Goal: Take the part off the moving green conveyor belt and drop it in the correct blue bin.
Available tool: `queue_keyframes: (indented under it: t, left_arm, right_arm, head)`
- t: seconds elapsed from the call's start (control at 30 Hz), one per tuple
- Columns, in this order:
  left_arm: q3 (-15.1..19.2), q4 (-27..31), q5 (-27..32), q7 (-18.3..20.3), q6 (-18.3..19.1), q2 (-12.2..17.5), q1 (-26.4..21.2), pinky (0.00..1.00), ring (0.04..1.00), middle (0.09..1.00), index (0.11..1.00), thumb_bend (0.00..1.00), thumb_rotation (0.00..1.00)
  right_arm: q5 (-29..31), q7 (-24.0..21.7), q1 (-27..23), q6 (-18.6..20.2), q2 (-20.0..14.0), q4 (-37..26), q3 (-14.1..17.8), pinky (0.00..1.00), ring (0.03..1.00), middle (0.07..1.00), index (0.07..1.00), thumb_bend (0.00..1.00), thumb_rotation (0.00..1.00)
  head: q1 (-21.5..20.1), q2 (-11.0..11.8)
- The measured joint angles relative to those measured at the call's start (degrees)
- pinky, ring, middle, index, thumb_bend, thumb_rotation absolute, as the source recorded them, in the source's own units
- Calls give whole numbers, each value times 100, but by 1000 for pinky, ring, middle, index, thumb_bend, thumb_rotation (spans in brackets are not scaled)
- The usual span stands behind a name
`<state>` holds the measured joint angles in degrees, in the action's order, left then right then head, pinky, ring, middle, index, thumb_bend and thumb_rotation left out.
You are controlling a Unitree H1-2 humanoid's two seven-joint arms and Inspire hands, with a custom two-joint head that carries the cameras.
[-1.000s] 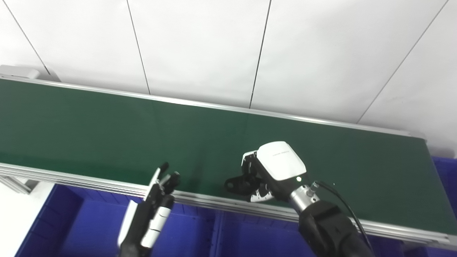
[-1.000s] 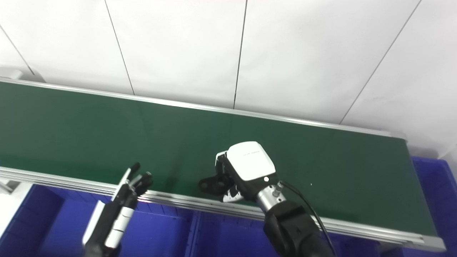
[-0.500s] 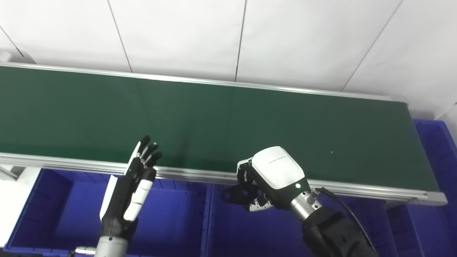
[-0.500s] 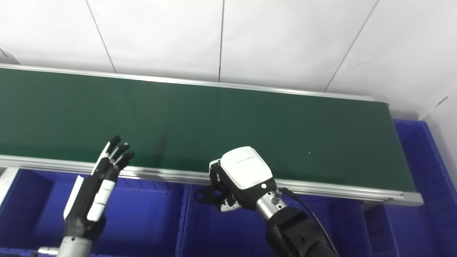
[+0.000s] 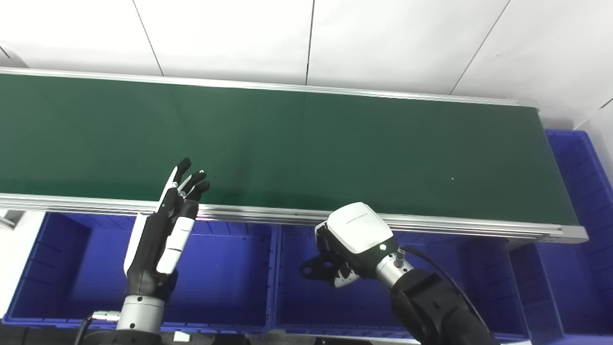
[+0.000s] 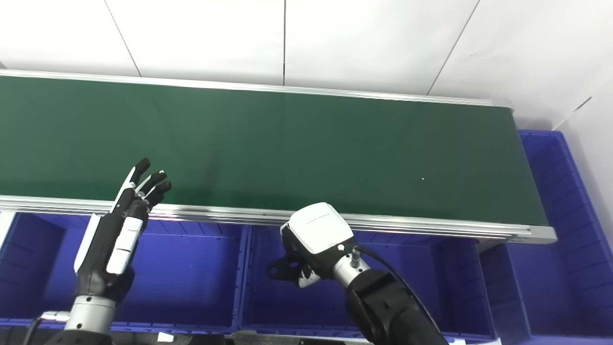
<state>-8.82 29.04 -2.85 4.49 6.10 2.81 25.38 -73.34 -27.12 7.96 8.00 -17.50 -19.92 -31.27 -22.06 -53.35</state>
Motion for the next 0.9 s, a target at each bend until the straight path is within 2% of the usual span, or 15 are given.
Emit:
queue_keyframes:
  t: [0.07, 0.1, 0.13, 0.17, 0.2, 0.23, 0.27, 0.4, 0.6, 0.67, 0.73, 0.8, 0.9]
  left_arm:
    - [0, 1, 0, 2, 20, -1, 1, 918, 872, 894, 963, 603, 877]
    - [0, 2, 1, 3, 40, -2, 2, 918, 872, 893, 962, 599, 876]
    - [0, 3, 2, 4, 50, -4, 2, 917, 873, 892, 961, 598, 876]
    - [0, 4, 2, 5, 54, -5, 2, 917, 872, 890, 960, 594, 880]
    - [0, 4, 1, 5, 64, -7, 2, 918, 871, 889, 960, 589, 885]
    - [-1, 4, -1, 5, 73, -9, 2, 918, 871, 889, 961, 587, 886]
    - [-3, 4, -5, 4, 77, -10, 2, 918, 870, 887, 961, 578, 889]
    - [-14, 3, -42, 3, 78, -22, 2, 915, 867, 881, 958, 580, 887]
    - [-86, 3, -139, 1, 77, -73, 26, 923, 878, 887, 964, 591, 891]
    - [-112, 3, -141, 1, 77, -95, 48, 926, 883, 892, 967, 581, 885]
    - [-131, 3, -141, 0, 76, -133, 73, 923, 883, 893, 967, 559, 880]
    - [-160, 2, -149, 0, 76, -157, 107, 908, 876, 891, 967, 555, 889]
    - [-203, 2, -244, 0, 61, -163, 119, 898, 873, 890, 965, 546, 895]
  right_arm:
    - [-37, 37, -1, 0, -2, 20, 26, 396, 349, 474, 490, 527, 12]
    - [-85, 55, -1, 0, 1, 22, 35, 373, 351, 428, 569, 742, 277]
    - [-158, 57, 1, 0, 8, 25, 39, 364, 351, 413, 596, 814, 367]
    - [-227, 48, 6, 1, 17, 28, 45, 408, 424, 512, 652, 913, 508]
    - [-312, 25, 17, 2, 34, 26, 58, 437, 465, 567, 683, 965, 580]
    - [-398, -31, 30, 4, 58, 24, 75, 441, 470, 574, 687, 972, 588]
    - [-463, -121, 42, 5, 90, 15, 98, 503, 513, 615, 717, 990, 642]
    - [-458, -435, 111, 6, 201, -60, 209, 633, 613, 685, 774, 1000, 703]
    - [-73, -921, 238, 31, 316, -462, 569, 708, 693, 750, 809, 1000, 734]
    - [248, -1229, 357, 245, 448, -897, 844, 683, 702, 751, 812, 1000, 705]
    - [669, -1508, 483, 567, 683, -1503, 1220, 622, 706, 751, 817, 1000, 719]
    - [1015, -1649, 593, 853, 912, -2016, 1478, 604, 725, 772, 826, 998, 772]
    - [1695, -1724, 974, 1221, 1229, -2634, 1815, 577, 703, 767, 821, 970, 785]
  head:
    - [0, 9]
    - [0, 17]
    - [0, 18]
    - [17, 35]
    - [18, 35]
    - [18, 35]
    - [26, 44]
    - [53, 62]
    - [167, 114]
    - [193, 114]
    - [220, 114]
    - [237, 123]
    - [255, 141]
